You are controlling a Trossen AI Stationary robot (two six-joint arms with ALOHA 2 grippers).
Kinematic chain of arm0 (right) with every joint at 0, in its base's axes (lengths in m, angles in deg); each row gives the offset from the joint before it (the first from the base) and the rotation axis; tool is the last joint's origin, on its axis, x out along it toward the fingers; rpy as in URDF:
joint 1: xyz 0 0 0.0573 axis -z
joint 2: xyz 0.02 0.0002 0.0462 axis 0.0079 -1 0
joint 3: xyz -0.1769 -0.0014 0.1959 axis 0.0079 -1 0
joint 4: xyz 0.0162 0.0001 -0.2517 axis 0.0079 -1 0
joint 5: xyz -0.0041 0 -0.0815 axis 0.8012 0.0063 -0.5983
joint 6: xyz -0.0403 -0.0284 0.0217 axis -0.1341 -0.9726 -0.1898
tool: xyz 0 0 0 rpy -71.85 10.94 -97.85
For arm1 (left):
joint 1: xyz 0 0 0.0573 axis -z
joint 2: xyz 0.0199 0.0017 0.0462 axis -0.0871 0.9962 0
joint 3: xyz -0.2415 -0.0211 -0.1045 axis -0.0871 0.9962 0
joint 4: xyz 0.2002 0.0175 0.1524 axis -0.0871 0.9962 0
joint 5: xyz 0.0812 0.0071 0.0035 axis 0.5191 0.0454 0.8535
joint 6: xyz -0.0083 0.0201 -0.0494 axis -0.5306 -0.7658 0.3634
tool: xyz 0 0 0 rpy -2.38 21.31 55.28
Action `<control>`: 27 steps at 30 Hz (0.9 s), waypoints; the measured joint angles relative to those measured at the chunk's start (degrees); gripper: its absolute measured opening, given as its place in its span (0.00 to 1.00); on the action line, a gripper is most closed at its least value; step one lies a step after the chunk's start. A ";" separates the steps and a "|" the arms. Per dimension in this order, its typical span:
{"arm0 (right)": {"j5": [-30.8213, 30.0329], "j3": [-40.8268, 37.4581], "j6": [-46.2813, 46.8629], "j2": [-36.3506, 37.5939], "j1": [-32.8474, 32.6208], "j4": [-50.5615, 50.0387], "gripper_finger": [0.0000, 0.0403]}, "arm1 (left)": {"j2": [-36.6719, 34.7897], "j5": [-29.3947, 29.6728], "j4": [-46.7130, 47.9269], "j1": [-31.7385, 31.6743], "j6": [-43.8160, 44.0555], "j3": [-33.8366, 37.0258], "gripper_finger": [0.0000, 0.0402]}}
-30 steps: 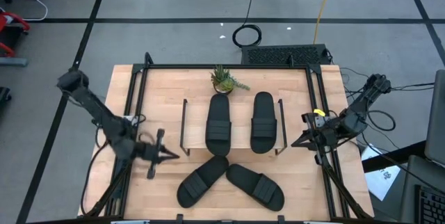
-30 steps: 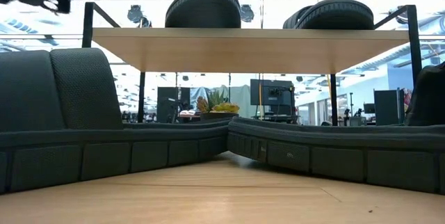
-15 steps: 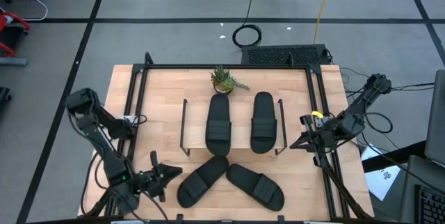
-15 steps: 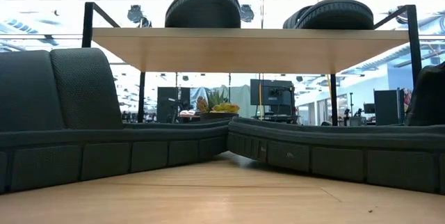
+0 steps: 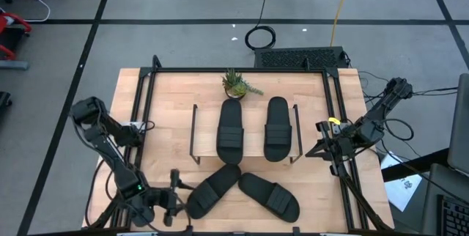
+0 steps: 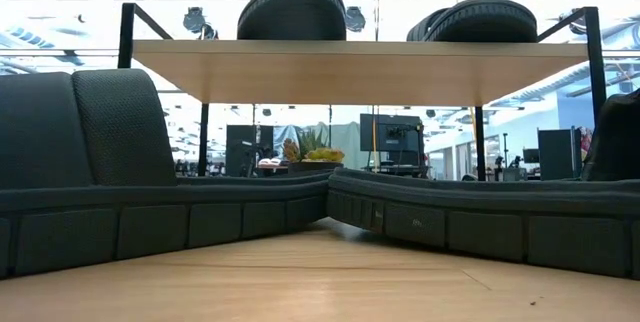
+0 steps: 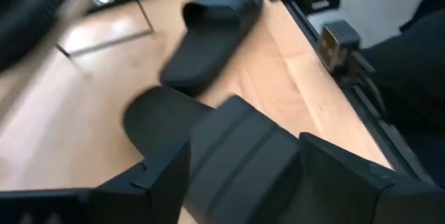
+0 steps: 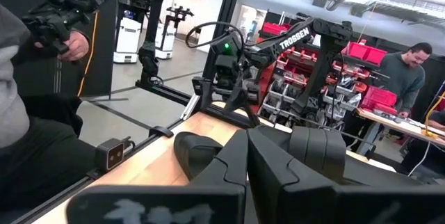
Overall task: Pick and place slides into the shelf
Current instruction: Put the black sandal under the shelf
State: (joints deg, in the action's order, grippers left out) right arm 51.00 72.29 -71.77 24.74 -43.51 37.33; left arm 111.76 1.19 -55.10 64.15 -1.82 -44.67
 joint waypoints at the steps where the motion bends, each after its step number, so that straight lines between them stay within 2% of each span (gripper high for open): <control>1: 0.00 0.00 -0.05 0.00 0.01 0.01 0.00 | 0.40 -0.95 0.06 0.00 0.55 0.00 0.68; 6: 0.01 0.00 -0.07 0.00 0.00 0.06 0.00 | 3.66 -5.17 -0.40 -0.72 2.06 0.00 0.72; 18: -0.02 0.00 0.24 -0.04 0.00 1.23 0.00 | 7.72 -5.14 0.02 -1.99 -9.45 -1.40 0.71; 27: -0.08 -0.02 0.32 -1.27 0.02 3.30 0.00 | 13.07 -3.33 6.62 -2.69 -18.17 -6.76 0.71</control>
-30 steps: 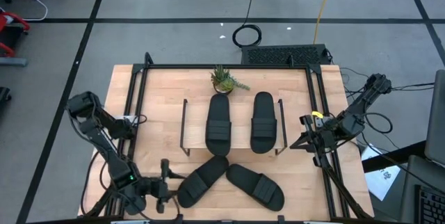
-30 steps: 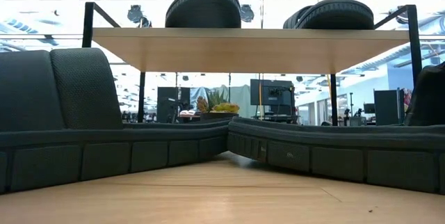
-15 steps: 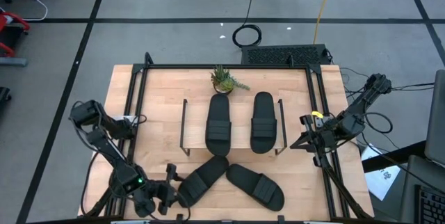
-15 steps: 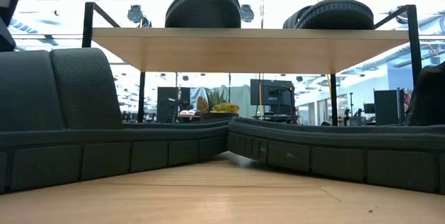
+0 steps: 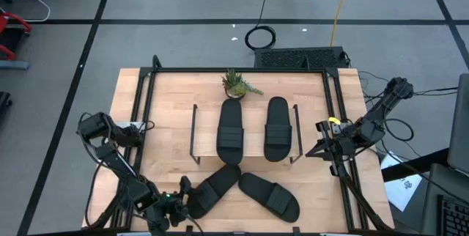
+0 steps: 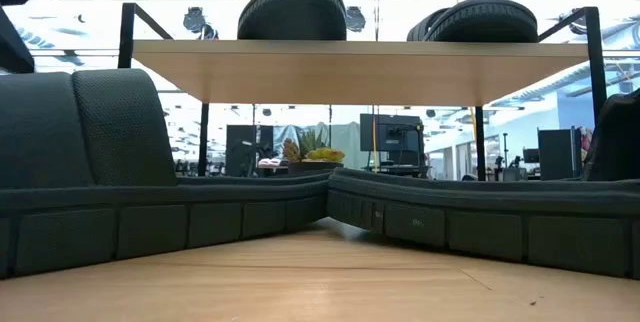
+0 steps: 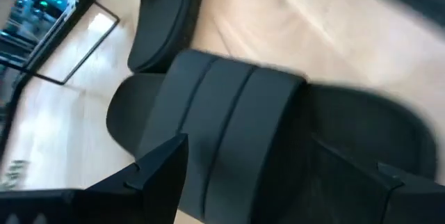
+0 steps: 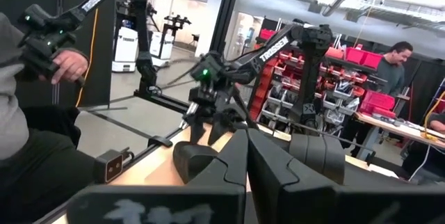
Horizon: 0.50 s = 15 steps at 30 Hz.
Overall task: Pick and place slides into the shelf
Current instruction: Put the black sandal under the shelf
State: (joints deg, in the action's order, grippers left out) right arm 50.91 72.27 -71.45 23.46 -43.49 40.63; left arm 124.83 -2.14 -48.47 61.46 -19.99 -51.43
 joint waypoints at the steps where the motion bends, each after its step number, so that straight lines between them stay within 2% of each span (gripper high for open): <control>1: 0.02 0.00 0.00 -0.14 -0.01 0.20 0.00 | 1.05 0.74 0.99 0.00 -0.87 -0.69 0.71; 6: -0.05 0.00 -0.31 -1.05 -0.02 1.44 0.00 | 5.16 6.64 6.46 -0.10 -5.58 -5.37 0.71; 15: -0.07 0.00 -0.39 -1.59 0.00 2.09 0.00 | 5.99 7.16 13.69 -3.04 -5.39 -10.16 0.71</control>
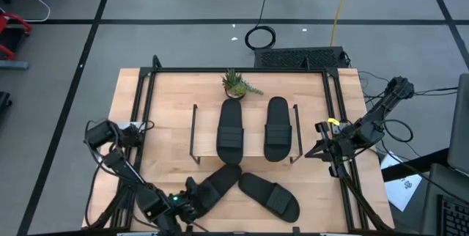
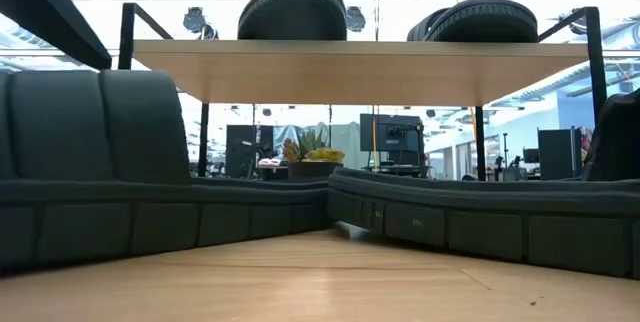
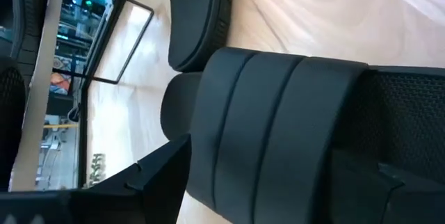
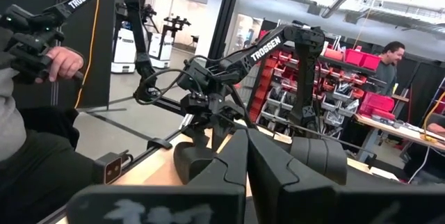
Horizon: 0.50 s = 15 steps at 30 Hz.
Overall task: Pick and place slides into the shelf
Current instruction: Put the black sandal under the shelf
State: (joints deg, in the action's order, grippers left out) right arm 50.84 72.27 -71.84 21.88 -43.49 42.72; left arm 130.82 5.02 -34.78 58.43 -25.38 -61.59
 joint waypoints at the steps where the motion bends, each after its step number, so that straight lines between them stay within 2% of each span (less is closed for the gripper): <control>1: 0.00 0.00 0.00 0.00 0.00 0.02 0.00 | -0.07 -0.76 -0.04 -0.46 -0.09 -0.11 0.71; 8: 0.00 0.00 0.00 -0.04 0.00 0.01 0.00 | -0.23 -7.46 -0.59 -4.16 5.16 1.00 0.70; 10: 0.00 0.00 0.00 -0.04 0.00 0.00 0.00 | -0.24 -7.95 -0.73 -4.63 6.40 1.49 0.66; 12: 0.00 0.00 0.00 -0.04 0.00 0.01 0.00 | -0.24 -7.92 -0.79 -4.63 7.06 1.87 0.57; 15: 0.00 0.00 -0.02 -0.04 0.00 0.00 0.00 | -0.24 -7.26 -0.37 -4.55 7.82 1.90 0.31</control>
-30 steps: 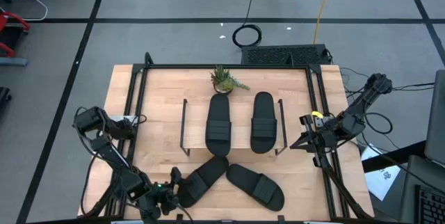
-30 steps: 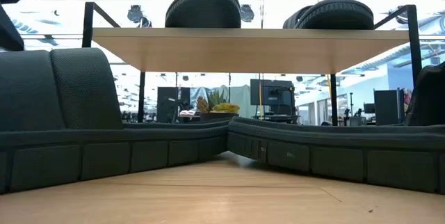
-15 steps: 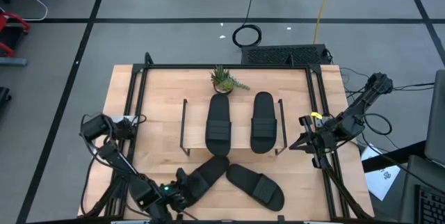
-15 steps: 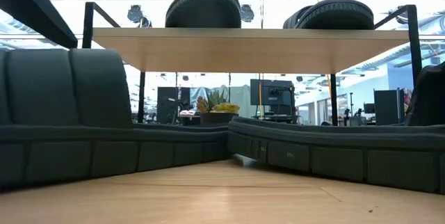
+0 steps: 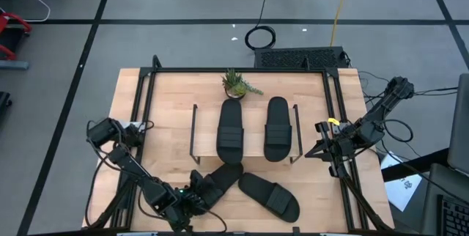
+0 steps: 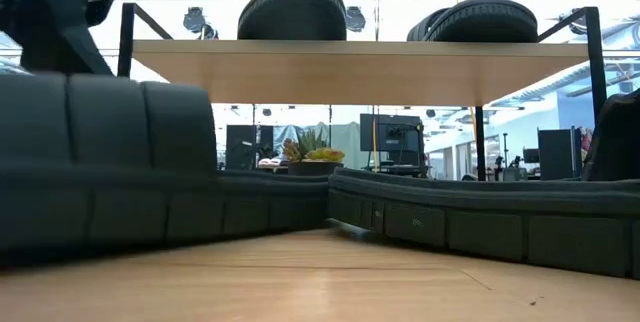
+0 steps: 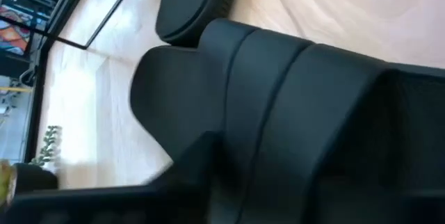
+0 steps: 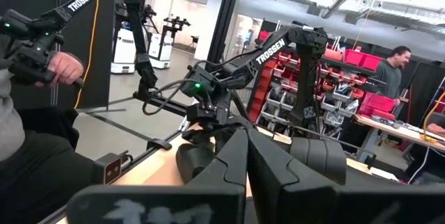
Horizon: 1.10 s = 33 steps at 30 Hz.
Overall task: Pick and place slides into the shelf
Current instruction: Put the black sandal under the shelf
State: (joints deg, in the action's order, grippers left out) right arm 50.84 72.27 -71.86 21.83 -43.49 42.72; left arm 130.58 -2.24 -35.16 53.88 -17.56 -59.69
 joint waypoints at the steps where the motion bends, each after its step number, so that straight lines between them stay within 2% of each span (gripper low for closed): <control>1: 0.00 0.00 -0.12 0.00 0.00 0.02 0.00 | 0.00 0.18 0.21 0.00 0.21 -0.14 0.22; 2: 0.00 0.00 -0.34 0.00 0.00 0.00 0.00 | 0.02 0.25 0.34 0.05 0.34 -0.36 0.12; 4: 0.00 0.00 -1.00 0.00 0.00 0.00 0.00 | 0.03 0.22 0.43 0.31 1.76 -0.76 0.05; 8: 0.01 0.00 -1.09 0.00 0.00 0.00 0.00 | 0.04 2.40 3.03 1.42 6.76 -2.70 0.03; 14: 0.11 0.00 -2.48 0.00 0.00 -0.02 0.00 | 0.07 2.34 20.79 2.76 24.44 -10.78 0.01; 17: 0.13 0.00 -3.32 0.00 0.00 -0.02 0.00 | 0.15 2.63 24.59 2.94 30.11 -13.98 0.01; 22: 0.13 0.00 -4.26 0.02 0.00 -0.02 0.00 | 0.87 3.52 22.91 1.68 31.47 -16.95 0.00; 27: 0.15 0.00 -4.28 0.02 0.00 -0.02 0.00 | 4.34 4.24 26.36 -1.77 34.37 -20.54 0.00; 33: 0.17 0.00 -4.48 0.02 0.00 -0.02 0.00 | 13.10 4.61 37.15 -5.73 37.27 -28.57 0.00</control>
State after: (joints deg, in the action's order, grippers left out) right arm 51.01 72.27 -76.34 21.85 -43.49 42.69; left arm 143.67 2.37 1.99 48.15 19.71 -88.26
